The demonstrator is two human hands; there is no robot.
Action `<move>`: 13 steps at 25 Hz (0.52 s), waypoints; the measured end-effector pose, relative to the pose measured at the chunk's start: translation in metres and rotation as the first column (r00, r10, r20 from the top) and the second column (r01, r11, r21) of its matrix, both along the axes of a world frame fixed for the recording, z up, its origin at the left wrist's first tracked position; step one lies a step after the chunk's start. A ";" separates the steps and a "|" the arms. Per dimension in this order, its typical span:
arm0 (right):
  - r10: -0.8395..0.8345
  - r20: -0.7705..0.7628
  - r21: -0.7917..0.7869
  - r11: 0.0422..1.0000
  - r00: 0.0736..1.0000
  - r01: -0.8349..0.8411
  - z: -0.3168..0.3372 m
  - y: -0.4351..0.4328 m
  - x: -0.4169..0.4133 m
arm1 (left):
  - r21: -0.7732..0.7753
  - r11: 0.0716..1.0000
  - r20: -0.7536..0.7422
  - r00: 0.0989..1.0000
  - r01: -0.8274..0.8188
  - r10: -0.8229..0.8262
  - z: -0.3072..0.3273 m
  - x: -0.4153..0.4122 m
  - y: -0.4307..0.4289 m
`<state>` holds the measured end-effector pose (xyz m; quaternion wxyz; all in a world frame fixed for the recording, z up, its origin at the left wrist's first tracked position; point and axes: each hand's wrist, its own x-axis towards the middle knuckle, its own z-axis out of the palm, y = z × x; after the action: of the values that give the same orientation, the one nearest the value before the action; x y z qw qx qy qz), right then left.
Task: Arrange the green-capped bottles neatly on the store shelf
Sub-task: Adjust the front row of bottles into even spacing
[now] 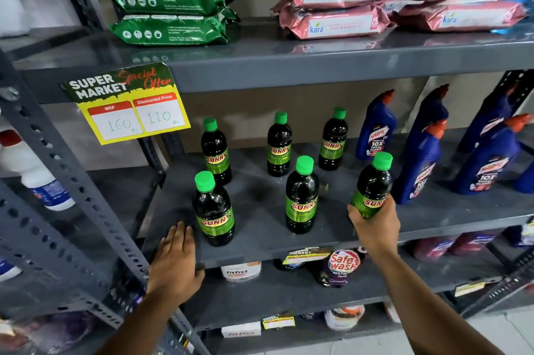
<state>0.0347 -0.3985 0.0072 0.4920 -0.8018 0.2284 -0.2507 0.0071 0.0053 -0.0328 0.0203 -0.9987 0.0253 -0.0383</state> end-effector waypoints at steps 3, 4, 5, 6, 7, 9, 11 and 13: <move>0.043 -0.039 -0.007 0.999 0.998 -0.043 -0.003 -0.014 0.005 | 0.023 1.000 0.004 1.000 -0.004 0.004 0.001 -0.001 -0.002; 0.054 -0.041 -0.015 0.998 0.998 -0.054 -0.003 -0.016 0.004 | 0.025 1.000 0.004 1.000 -0.007 0.007 0.001 -0.001 -0.002; 0.064 -0.030 -0.031 0.997 0.998 -0.065 -0.003 -0.018 0.004 | 0.028 1.000 0.008 1.000 -0.009 0.009 0.001 -0.002 -0.002; 0.070 -0.020 -0.038 0.997 0.997 -0.071 -0.002 -0.017 0.005 | 0.029 0.999 0.007 1.000 -0.013 0.013 0.003 -0.002 -0.002; 0.079 0.001 -0.038 0.996 0.997 -0.079 -0.002 -0.017 0.006 | 0.022 1.000 0.009 1.000 -0.014 0.014 0.003 -0.001 -0.002; 0.080 0.029 -0.042 0.996 0.996 -0.079 -0.003 -0.016 0.005 | 0.023 1.000 0.001 1.000 -0.014 0.014 0.004 -0.002 -0.005; 0.077 0.057 -0.043 0.996 0.995 -0.075 -0.006 -0.015 0.006 | 0.018 1.000 -0.017 1.000 -0.024 0.024 0.006 -0.001 -0.004; 0.079 0.072 -0.019 0.997 0.994 -0.078 -0.004 -0.016 0.006 | 0.009 0.999 -0.063 0.997 -0.035 0.035 0.007 -0.001 -0.004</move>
<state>0.0406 -0.4142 0.0033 0.5031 -0.8044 0.1765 -0.2620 0.0057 0.0015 -0.0254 0.0243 -0.9996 0.0086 -0.0065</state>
